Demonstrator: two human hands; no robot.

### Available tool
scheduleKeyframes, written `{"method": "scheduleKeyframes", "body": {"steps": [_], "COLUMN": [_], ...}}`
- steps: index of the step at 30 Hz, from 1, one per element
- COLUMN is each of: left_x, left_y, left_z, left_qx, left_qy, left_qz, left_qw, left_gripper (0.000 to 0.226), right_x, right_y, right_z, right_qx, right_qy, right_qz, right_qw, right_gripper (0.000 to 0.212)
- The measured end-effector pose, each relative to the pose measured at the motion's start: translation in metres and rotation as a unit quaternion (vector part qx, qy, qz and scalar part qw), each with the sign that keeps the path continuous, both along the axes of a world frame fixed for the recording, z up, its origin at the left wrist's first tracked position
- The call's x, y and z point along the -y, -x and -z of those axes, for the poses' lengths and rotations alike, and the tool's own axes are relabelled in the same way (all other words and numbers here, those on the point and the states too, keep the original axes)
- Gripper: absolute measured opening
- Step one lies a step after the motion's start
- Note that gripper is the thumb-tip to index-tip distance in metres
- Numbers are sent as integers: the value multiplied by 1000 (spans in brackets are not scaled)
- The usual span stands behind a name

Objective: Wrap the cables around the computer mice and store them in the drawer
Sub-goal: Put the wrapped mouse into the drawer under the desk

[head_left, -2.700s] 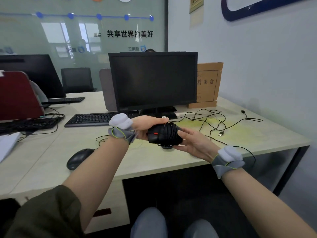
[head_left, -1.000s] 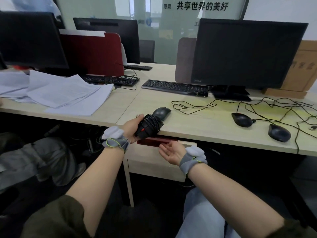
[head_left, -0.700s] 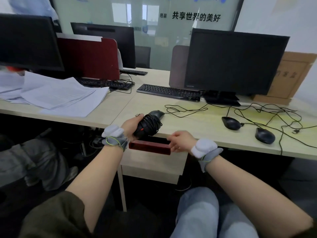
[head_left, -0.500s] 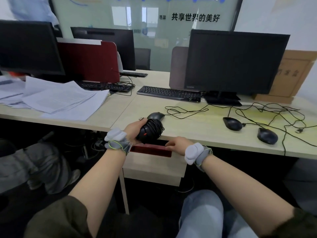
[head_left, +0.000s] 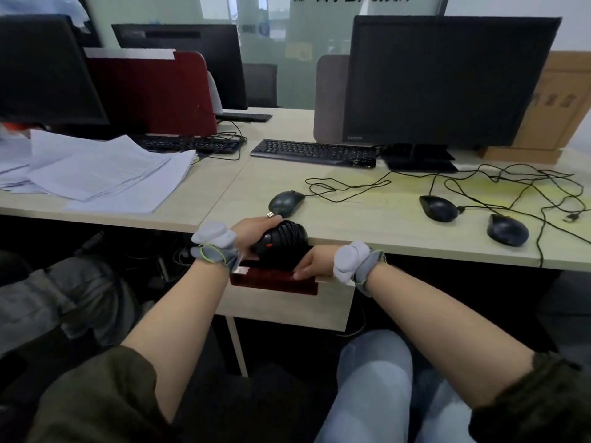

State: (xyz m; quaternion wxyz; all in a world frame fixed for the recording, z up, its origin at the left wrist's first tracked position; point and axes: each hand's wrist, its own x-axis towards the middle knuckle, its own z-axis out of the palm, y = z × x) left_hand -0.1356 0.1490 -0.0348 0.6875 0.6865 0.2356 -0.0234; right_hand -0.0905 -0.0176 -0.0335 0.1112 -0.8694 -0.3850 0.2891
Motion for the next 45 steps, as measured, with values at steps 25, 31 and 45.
{"method": "scheduleKeyframes", "body": {"steps": [25,31,45], "left_x": [6,-24,-23], "left_y": [-27,-16,-10], "left_z": [77,85,65], "left_qx": [-163,-164,-259], "left_qy": [-28,-48,-523], "left_qz": [-19,-68,5], "left_qw": [986,983,812], "left_gripper": [25,51,32], "right_x": [-1,-37,-70], "right_y": [0,-20,-13], "right_z": [19,51,69], "right_qx": [-213,-171,-371], "right_qy": [84,-80,-205], "right_qz": [86,234,370], "right_qw": [970,954,827], "right_gripper": [26,37,42]}}
